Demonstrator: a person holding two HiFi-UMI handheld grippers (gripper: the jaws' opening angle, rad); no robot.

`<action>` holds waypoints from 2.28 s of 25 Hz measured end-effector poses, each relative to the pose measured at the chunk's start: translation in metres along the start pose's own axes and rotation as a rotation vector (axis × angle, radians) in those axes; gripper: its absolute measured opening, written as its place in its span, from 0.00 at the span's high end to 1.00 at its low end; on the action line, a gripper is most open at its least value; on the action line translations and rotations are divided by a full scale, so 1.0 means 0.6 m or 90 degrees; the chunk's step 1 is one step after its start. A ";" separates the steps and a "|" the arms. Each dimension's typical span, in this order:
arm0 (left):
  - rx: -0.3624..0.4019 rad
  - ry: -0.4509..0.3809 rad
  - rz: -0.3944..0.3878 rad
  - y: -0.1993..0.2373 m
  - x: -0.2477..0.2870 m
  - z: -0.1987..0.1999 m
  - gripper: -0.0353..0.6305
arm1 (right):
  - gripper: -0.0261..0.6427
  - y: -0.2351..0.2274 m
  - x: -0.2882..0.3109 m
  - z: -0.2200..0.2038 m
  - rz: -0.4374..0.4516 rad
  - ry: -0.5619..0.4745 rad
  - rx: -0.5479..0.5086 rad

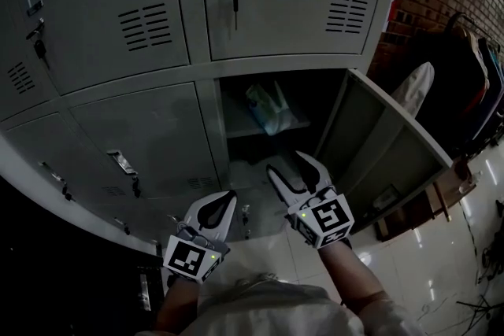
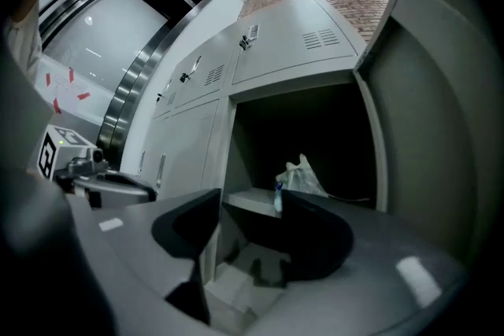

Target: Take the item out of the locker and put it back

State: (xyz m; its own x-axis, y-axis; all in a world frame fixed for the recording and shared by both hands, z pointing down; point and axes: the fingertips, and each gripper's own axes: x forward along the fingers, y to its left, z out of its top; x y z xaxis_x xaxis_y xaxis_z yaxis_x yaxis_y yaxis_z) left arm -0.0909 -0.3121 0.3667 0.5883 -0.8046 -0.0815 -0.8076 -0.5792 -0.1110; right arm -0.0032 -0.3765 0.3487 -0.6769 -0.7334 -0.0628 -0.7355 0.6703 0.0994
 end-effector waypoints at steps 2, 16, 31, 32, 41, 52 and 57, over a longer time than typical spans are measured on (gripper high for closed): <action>-0.010 -0.003 -0.007 0.005 0.007 -0.002 0.94 | 0.45 -0.018 0.034 0.027 -0.006 -0.015 -0.004; 0.008 -0.003 -0.023 0.046 0.029 -0.007 0.94 | 0.52 -0.143 0.176 0.005 -0.077 0.076 -0.051; -0.017 -0.012 -0.009 0.066 0.006 -0.003 0.94 | 0.95 -0.104 0.086 0.047 -0.097 0.016 -0.061; -0.020 -0.013 -0.009 0.065 0.001 -0.002 0.94 | 0.95 -0.096 0.075 0.051 -0.098 0.013 -0.061; -0.023 -0.010 -0.018 0.007 -0.065 -0.001 0.94 | 0.95 0.020 -0.080 0.048 -0.083 -0.028 -0.047; -0.038 0.002 0.027 -0.212 -0.175 0.003 0.94 | 0.95 0.135 -0.370 -0.030 -0.036 0.014 0.028; -0.056 0.020 0.030 -0.319 -0.218 0.000 0.94 | 0.95 0.164 -0.471 -0.028 -0.019 0.027 0.033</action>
State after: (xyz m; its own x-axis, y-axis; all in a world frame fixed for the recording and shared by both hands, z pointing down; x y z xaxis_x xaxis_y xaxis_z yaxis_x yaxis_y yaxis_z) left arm -0.0135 -0.0961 0.3986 0.5496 -0.8338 -0.0533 -0.8354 -0.5493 -0.0198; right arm 0.1162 -0.1051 0.3928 -0.6540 -0.7562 -0.0225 -0.7562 0.6526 0.0470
